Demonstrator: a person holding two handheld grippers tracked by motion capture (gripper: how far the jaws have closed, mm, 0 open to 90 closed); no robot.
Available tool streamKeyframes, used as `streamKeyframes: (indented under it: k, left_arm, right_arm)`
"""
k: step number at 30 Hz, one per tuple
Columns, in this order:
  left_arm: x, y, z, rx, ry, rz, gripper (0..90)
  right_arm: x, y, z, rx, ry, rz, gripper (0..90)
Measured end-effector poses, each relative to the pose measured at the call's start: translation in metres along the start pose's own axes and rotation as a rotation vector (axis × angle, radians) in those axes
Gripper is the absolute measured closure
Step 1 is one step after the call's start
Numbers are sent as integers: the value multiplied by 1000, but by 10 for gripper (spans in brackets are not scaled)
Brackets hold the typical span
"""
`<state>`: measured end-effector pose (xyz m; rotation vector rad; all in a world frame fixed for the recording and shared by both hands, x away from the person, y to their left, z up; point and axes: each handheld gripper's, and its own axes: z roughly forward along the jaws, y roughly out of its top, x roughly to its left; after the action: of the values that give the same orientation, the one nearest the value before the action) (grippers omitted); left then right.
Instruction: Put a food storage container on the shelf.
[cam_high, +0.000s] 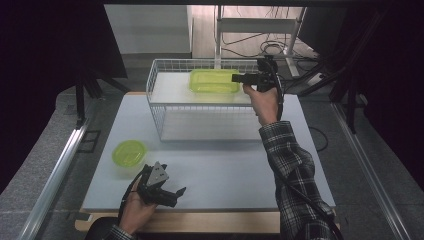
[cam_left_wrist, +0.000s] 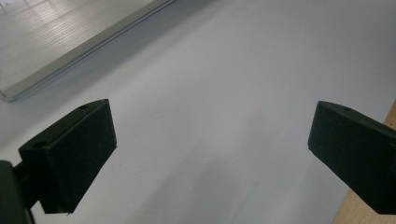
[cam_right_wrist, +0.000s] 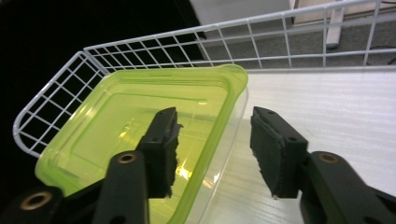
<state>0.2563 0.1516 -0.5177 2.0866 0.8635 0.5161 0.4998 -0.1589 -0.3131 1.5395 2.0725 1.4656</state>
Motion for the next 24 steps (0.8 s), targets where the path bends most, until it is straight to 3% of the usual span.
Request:
streamKeyframes:
  k: [5, 8, 16, 24]
  left_arm:
    - [1, 0, -2, -17, 18, -21, 8]
    - [4, 0, -2, -25, 14, -43, 8]
    - [6, -1, -1, -35, -1, -62, 10]
    - [5, -1, -1, -45, -7, -50, 9]
  right_arm:
    - [2, 1, -9, -4, 28, -27, 423]
    - [2, -2, -16, 6, 60, -57, 347]
    - [4, -10, -27, -1, 78, -131, 229]
    - [13, -20, -38, -13, 87, -220, 137]
